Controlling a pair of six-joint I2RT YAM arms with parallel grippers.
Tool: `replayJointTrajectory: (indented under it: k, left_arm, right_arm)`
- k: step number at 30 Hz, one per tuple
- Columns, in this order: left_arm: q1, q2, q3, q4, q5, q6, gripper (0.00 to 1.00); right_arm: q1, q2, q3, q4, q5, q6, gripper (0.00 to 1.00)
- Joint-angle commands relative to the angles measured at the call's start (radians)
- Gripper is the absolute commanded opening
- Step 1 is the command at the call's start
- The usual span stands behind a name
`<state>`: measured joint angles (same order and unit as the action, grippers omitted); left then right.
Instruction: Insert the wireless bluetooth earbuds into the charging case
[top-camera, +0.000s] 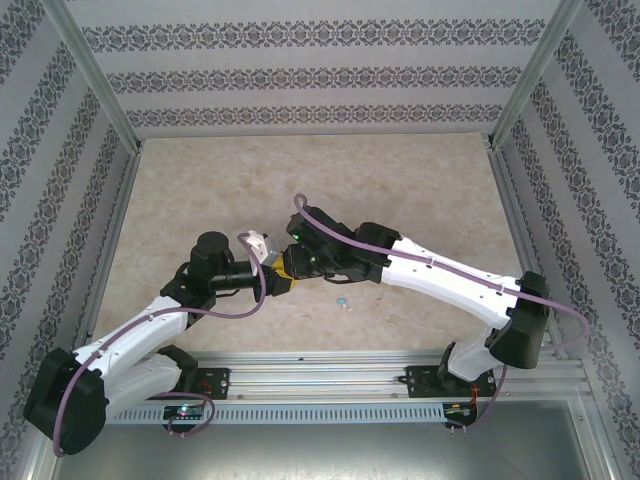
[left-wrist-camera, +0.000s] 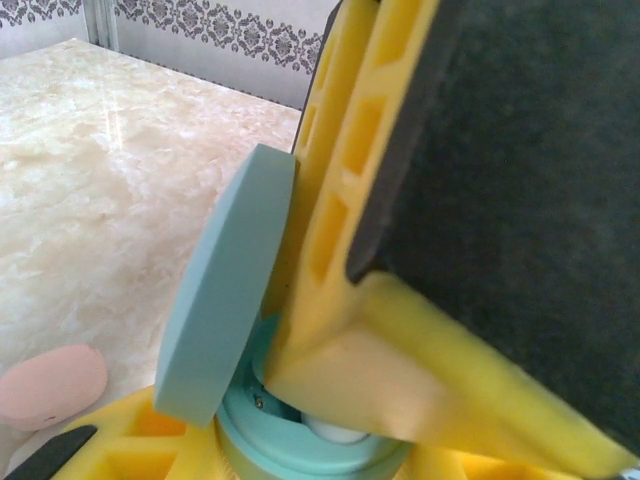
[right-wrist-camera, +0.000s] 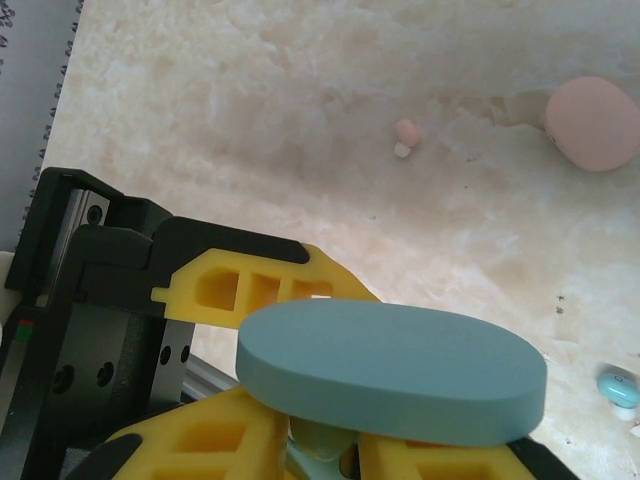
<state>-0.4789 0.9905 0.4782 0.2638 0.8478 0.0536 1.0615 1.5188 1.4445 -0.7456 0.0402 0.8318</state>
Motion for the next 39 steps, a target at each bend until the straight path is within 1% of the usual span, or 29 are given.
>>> replayJointTrajectory:
  k: [1, 4, 7, 17, 25, 28, 33, 36, 39]
  left_arm:
    - [-0.010, -0.024, 0.023, 0.015, 0.005, 0.023, 0.00]
    - [-0.010, -0.026, 0.022, 0.015, 0.005, 0.023, 0.00]
    - [-0.010, -0.027, 0.023, 0.014, 0.003, 0.023, 0.00]
    - [-0.010, -0.034, 0.020, 0.006, 0.001, 0.014, 0.00]
    - [-0.010, -0.047, -0.022, 0.075, -0.014, -0.067, 0.00]
    - [-0.009, -0.061, -0.034, 0.086, -0.019, -0.086, 0.00]
    - [-0.010, -0.088, -0.049, 0.083, -0.022, -0.113, 0.00]
    - [-0.009, -0.107, -0.047, 0.057, -0.024, -0.114, 0.00]
    - [-0.009, -0.118, -0.037, 0.014, -0.028, -0.099, 0.00]
  right_arm:
    - [0.020, 0.020, 0.028, -0.059, -0.012, 0.003, 0.28]
    - [0.021, 0.015, 0.033, -0.061, -0.014, 0.010, 0.33]
    - [0.022, 0.007, 0.046, -0.065, -0.007, 0.012, 0.36]
    - [0.021, -0.050, 0.065, -0.068, -0.002, 0.021, 0.40]
    - [0.019, -0.169, 0.042, -0.080, 0.024, -0.002, 0.40]
    - [-0.002, -0.224, -0.005, -0.077, 0.012, 0.014, 0.39]
    - [-0.083, -0.343, -0.174, -0.079, -0.027, 0.071, 0.38]
    - [-0.140, -0.399, -0.289, -0.110, -0.040, 0.097, 0.37]
    - [-0.173, -0.415, -0.378, -0.124, -0.050, 0.102, 0.36]
